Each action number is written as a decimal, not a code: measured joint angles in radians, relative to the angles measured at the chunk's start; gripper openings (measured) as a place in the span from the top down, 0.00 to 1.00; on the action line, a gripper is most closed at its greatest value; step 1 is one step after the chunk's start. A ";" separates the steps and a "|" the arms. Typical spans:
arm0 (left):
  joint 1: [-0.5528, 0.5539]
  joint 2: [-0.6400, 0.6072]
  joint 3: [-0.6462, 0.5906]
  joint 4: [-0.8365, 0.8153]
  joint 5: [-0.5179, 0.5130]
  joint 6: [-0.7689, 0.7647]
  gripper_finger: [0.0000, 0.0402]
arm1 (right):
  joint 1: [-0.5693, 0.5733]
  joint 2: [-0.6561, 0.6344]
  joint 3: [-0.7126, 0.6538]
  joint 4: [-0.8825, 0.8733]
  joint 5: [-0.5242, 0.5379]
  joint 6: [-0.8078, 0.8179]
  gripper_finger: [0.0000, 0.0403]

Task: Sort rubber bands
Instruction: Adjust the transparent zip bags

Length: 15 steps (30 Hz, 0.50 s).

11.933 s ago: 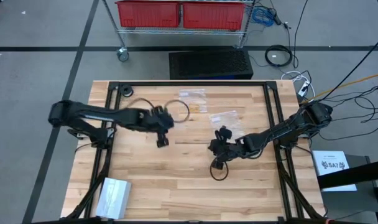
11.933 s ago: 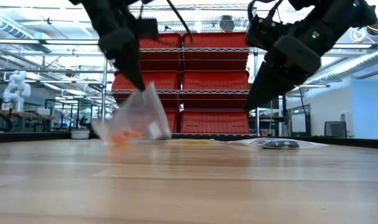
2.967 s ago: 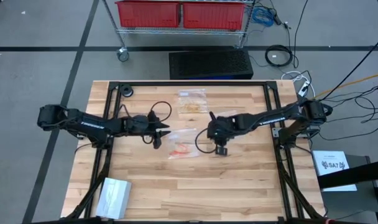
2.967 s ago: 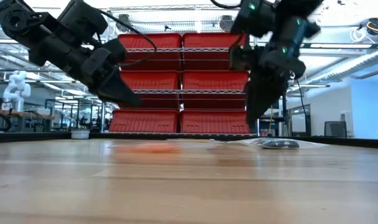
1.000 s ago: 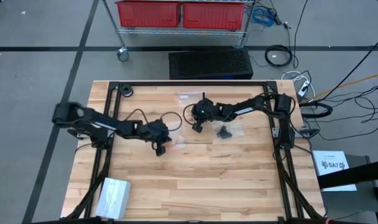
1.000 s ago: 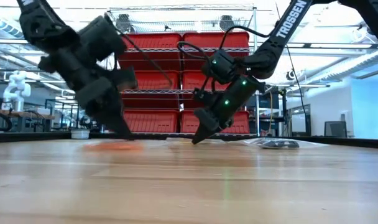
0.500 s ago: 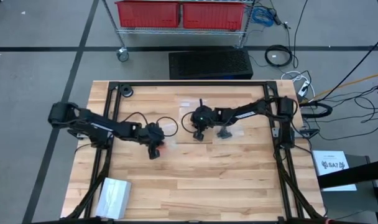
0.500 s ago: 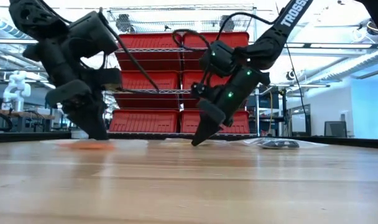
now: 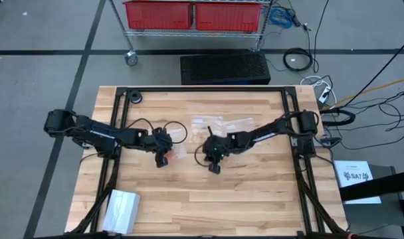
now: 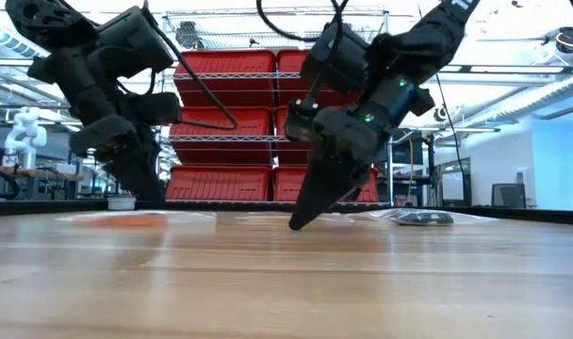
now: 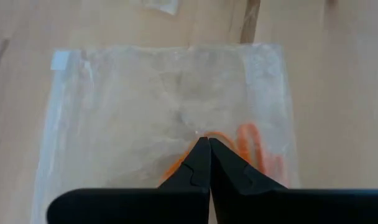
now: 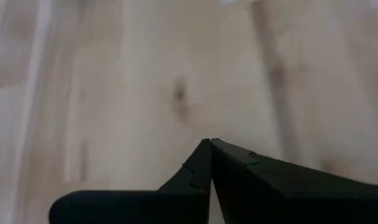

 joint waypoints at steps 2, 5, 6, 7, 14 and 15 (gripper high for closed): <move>0.000 0.000 0.000 0.011 -0.013 -0.001 1.00 | 0.025 -0.020 -0.004 -0.007 0.006 0.016 1.00; 0.003 -0.001 0.000 0.041 -0.116 -0.038 1.00 | 0.048 -0.082 -0.013 -0.034 0.076 0.017 1.00; 0.008 -0.001 0.000 0.048 -0.159 -0.066 1.00 | 0.051 -0.107 -0.016 -0.057 0.112 0.016 1.00; 0.017 0.003 0.000 0.051 -0.190 -0.103 1.00 | 0.047 -0.127 -0.016 -0.056 0.159 0.016 1.00; 0.049 0.060 0.001 0.033 -0.205 -0.288 1.00 | -0.087 -0.134 -0.012 -0.046 0.352 0.074 1.00; 0.049 0.071 0.001 0.030 -0.204 -0.292 1.00 | -0.104 -0.123 -0.011 -0.037 0.359 0.081 1.00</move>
